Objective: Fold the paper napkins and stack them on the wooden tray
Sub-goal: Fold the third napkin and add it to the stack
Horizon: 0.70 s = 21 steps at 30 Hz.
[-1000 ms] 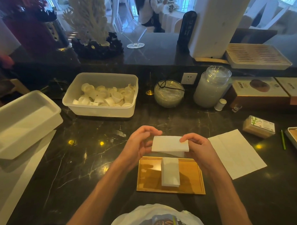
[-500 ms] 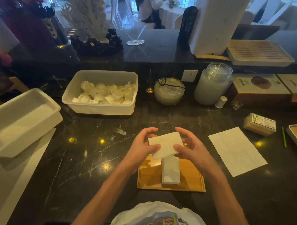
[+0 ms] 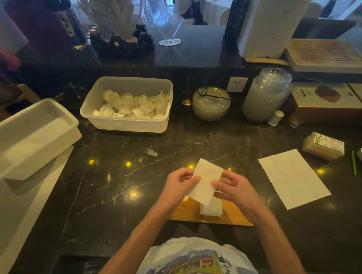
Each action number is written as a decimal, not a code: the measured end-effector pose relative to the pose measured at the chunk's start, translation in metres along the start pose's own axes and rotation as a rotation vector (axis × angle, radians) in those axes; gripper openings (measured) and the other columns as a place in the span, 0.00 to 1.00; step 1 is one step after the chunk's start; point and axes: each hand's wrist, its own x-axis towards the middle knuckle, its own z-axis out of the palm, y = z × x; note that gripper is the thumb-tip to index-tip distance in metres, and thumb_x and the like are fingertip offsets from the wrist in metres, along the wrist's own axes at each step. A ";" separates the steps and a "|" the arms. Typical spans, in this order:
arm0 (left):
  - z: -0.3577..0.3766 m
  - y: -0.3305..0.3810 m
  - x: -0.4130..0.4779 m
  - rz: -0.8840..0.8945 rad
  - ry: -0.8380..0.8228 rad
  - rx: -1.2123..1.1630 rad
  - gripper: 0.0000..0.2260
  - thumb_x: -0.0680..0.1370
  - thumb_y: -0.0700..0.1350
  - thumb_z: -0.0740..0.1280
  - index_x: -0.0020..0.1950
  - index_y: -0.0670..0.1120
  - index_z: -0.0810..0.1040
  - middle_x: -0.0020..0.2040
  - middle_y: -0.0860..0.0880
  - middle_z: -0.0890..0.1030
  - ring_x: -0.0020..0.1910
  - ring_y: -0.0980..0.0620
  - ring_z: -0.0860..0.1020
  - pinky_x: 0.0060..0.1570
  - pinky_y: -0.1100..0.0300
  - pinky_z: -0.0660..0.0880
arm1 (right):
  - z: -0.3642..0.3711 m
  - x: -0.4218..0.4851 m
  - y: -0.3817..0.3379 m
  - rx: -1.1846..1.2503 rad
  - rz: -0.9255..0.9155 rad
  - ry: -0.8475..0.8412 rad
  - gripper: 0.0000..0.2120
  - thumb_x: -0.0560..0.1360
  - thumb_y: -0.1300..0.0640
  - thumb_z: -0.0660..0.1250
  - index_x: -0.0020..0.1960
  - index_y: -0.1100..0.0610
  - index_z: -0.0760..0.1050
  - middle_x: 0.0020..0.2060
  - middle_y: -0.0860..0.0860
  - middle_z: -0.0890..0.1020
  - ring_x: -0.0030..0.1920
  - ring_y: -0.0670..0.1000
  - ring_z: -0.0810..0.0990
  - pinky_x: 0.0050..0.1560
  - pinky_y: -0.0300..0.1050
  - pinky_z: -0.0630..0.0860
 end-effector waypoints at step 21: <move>0.035 -0.066 0.011 -0.339 -0.166 0.270 0.05 0.82 0.47 0.68 0.53 0.46 0.78 0.38 0.47 0.83 0.33 0.55 0.81 0.32 0.63 0.79 | -0.011 0.021 0.088 -0.213 0.048 0.308 0.19 0.80 0.61 0.69 0.70 0.51 0.74 0.58 0.47 0.79 0.50 0.40 0.78 0.36 0.32 0.77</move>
